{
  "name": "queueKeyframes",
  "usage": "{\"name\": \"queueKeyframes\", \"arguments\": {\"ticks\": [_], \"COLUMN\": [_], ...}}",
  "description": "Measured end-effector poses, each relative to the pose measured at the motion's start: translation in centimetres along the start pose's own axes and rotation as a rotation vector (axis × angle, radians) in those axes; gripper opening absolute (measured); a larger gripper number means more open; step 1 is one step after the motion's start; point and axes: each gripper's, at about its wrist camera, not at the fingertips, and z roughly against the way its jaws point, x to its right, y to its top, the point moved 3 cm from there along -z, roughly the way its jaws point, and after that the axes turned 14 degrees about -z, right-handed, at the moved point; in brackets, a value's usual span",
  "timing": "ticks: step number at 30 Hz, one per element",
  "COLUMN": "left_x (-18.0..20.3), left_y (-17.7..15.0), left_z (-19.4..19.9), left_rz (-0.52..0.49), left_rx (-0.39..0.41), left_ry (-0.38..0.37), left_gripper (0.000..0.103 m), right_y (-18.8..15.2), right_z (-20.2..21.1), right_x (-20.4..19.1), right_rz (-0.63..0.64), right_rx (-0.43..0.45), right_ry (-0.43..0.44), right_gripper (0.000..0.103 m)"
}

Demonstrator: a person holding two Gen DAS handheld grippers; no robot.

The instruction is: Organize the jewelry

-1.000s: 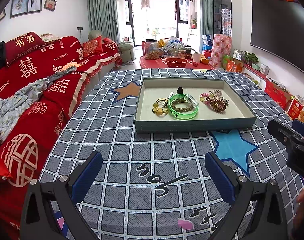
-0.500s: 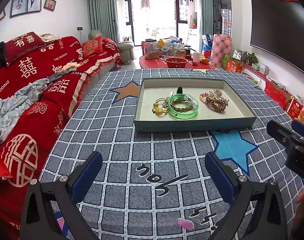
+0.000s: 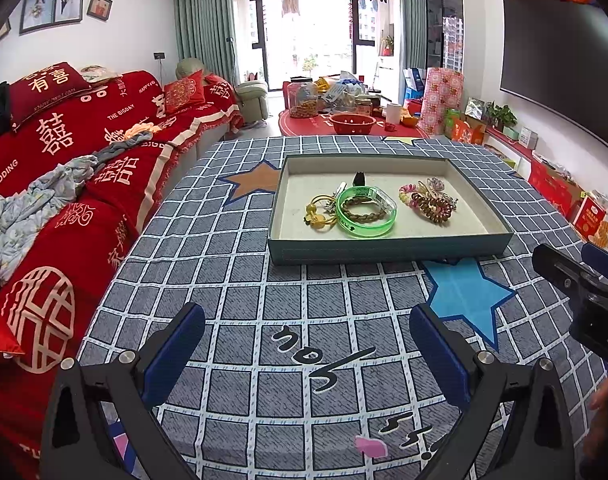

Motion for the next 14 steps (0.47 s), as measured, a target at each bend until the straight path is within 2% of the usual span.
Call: {"name": "queueKeyframes", "arguments": {"ticks": [14], "left_x": [0.04], "left_y": [-0.15], "left_z": [0.01], "left_rz": [-0.001], "left_rx": [-0.001], "left_ry": [-0.002], "left_gripper": [0.103], "right_y": [0.05], "right_z": [0.08], "right_x": [-0.05], "right_rz": [-0.002], "right_rx": [-0.001], "right_ry": [0.001], "right_gripper": [0.09]}}
